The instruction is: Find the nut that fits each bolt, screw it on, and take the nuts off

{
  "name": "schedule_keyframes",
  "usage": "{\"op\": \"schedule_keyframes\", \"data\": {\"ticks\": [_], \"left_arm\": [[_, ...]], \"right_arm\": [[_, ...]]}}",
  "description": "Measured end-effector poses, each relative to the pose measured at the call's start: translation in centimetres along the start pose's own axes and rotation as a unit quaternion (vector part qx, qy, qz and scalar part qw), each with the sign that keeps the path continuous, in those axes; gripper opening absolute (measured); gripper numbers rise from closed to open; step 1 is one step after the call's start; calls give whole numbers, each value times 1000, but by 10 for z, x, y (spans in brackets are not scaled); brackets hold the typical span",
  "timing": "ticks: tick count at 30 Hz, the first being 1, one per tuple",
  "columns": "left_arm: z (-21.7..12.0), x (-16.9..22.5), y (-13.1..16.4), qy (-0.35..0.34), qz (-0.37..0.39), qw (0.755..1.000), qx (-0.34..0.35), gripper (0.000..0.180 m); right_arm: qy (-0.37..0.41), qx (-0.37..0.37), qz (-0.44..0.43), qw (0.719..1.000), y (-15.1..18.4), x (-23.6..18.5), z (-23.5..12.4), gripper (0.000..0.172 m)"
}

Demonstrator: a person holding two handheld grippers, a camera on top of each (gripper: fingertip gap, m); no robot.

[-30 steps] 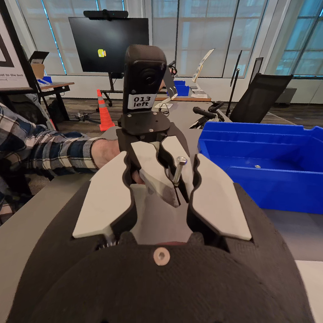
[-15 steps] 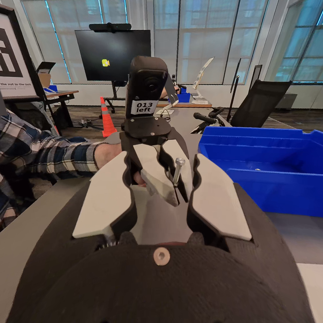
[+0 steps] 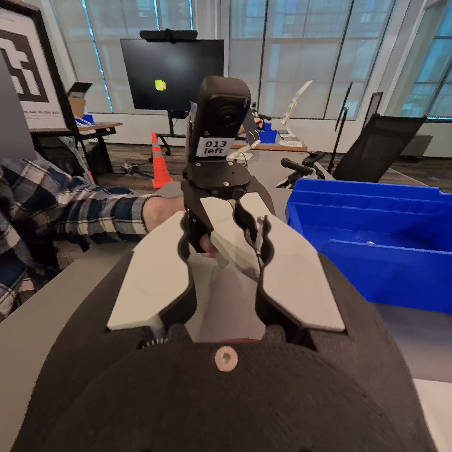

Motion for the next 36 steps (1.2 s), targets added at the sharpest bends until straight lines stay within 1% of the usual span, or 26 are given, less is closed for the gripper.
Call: {"op": "schedule_keyframes", "data": {"ticks": [1, 2, 3, 6, 8, 13, 15, 17, 18, 23, 24, 29, 33, 36], "left_arm": [[0, -1, 0, 0, -3, 1000, 0, 10], [0, -2, 0, 0, -3, 1000, -1, 10], [0, -1, 1, 1, -1, 1000, -1, 10], [2, 4, 1, 7, 9, 1000, -2, 9], [3, 8, 2, 9, 14, 1000, -6, 9], [2, 4, 2, 4, 7, 1000, -5, 9], [1, 0, 1, 0, -1, 1000, -1, 9], [-1, -2, 0, -1, -7, 1000, 2, 10], [-1, -3, 0, -2, -8, 1000, 2, 10], [1, 2, 1, 7, 1, 1000, -2, 9], [2, 4, 2, 7, 6, 1000, -5, 9], [6, 11, 6, 14, 21, 1000, -17, 10], [7, 14, 9, 17, 32, 999, -25, 10], [8, 15, 10, 16, 34, 999, -27, 10]], "right_arm": [[-7, 8, 0, 1000, -2, -1, -2, 51], [-9, 15, 2, 1000, -4, -1, -3, 51], [-4, 20, 4, 1000, -5, 1, -5, 52], [13, 14, 14, 1000, -1, 7, -4, 67], [8, 5, 22, 1000, 3, 6, 0, 75], [-7, -17, 14, 1000, 9, -1, 8, 75], [-7, -12, 11, 1000, 6, -1, 4, 69], [-25, 0, 3, 1000, 2, -4, 0, 45], [-29, 6, 2, 1000, -1, -6, -2, 45], [9, 8, 12, 1000, 0, 6, -4, 69], [10, 3, 15, 1000, 3, 6, -2, 71], [-8, -12, 17, 1000, 8, -1, 9, 74], [-14, -18, 20, 1000, 11, -3, 12, 78], [-17, -22, 17, 999, 12, -5, 13, 78]]}}
Point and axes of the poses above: each gripper's, where its closed fingertips meet, z out along the fingers, y out of its underside, x = y × z across the jaws, the point moved 1 cm from there along -z, back along the fingers, and after that the axes turned 13 degrees about -y, right-handed, at the moved point
